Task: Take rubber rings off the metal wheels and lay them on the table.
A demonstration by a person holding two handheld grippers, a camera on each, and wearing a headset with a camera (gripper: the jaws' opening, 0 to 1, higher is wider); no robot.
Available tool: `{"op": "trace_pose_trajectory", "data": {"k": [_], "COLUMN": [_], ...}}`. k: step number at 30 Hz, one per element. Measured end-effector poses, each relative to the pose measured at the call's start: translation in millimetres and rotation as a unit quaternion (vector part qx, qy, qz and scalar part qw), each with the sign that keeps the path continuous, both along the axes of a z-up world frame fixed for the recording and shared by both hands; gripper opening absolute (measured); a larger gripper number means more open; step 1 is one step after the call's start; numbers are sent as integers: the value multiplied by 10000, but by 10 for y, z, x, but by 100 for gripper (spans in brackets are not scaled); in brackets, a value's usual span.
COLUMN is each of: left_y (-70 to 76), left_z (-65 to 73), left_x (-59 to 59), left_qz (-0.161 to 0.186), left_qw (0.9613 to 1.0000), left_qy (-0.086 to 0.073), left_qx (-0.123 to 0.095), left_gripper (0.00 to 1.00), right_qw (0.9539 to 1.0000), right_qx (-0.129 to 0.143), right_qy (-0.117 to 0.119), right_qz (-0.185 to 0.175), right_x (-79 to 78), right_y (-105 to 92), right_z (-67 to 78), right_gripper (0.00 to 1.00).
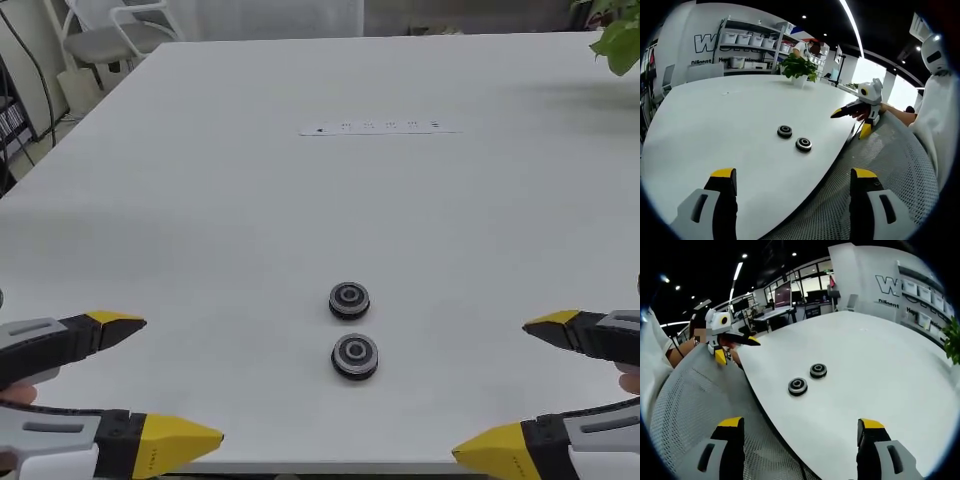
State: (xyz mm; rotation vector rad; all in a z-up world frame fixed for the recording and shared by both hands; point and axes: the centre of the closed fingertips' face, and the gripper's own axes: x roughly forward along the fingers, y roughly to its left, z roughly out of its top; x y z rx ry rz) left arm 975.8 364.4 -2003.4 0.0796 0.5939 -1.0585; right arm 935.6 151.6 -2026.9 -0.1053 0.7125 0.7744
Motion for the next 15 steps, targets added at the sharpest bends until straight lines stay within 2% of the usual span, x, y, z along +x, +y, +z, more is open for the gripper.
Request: {"op": "trace_pose_trajectory", "data": {"k": [15], "left_y": [-1], "left_z": [-14], "left_x": [-15], "left_qz": [-4], "left_qw": [10000], "left_qy": [43], "left_qx": [30], "left_gripper": [91], "right_qw": [10000], "right_qx": [47], "right_qy": [-16], "right_qz": [-9], "right_x": [-5], "right_y": [8], "right_z": [10], "right_gripper": [93]}}
